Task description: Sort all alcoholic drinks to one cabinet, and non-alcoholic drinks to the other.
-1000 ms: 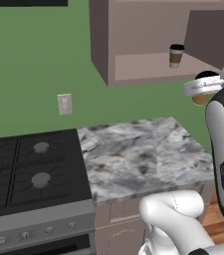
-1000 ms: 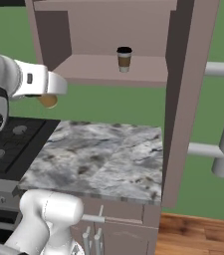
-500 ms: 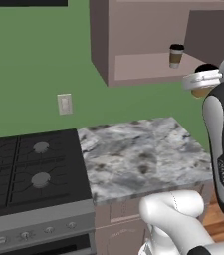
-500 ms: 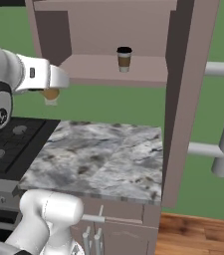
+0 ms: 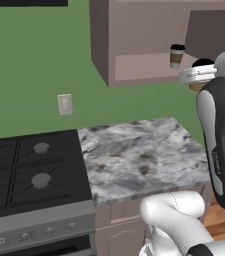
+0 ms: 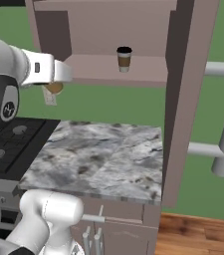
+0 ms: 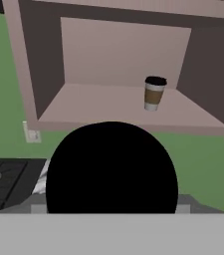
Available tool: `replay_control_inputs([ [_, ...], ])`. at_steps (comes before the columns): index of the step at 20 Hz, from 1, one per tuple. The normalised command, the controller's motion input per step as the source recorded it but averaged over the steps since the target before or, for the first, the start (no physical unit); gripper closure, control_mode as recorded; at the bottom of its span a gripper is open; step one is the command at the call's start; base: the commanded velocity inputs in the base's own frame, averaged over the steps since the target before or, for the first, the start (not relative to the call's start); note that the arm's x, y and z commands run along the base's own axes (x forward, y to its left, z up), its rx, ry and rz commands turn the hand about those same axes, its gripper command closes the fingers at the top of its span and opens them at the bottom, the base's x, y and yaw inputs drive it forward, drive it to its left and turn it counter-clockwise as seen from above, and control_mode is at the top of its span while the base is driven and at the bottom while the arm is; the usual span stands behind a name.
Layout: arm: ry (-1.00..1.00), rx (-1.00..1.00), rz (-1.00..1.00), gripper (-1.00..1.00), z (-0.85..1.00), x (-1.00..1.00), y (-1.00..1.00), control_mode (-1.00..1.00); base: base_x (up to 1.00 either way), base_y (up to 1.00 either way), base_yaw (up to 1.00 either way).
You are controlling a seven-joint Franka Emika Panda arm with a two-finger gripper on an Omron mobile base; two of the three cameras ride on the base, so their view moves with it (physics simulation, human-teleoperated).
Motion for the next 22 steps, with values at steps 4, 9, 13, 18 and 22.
replay_control_inputs([
  [4,0.0,0.0,-0.01,1.0,0.0,0.28,0.0,-1.0,0.0,0.0,0.0],
  [9,-0.01,0.0,-0.01,1.0,0.0,0.28,0.0,-1.0,0.0,0.0,0.0],
  [13,-0.01,0.0,-0.01,1.0,0.0,0.3,-0.01,-1.0,0.0,0.0,0.0],
  [18,0.0,0.0,-0.01,1.0,0.0,0.35,0.0,-1.0,0.0,0.0,0.0],
  [22,0.0,0.0,0.0,1.0,0.0,0.38,0.0,-1.0,0.0,0.0,0.0],
])
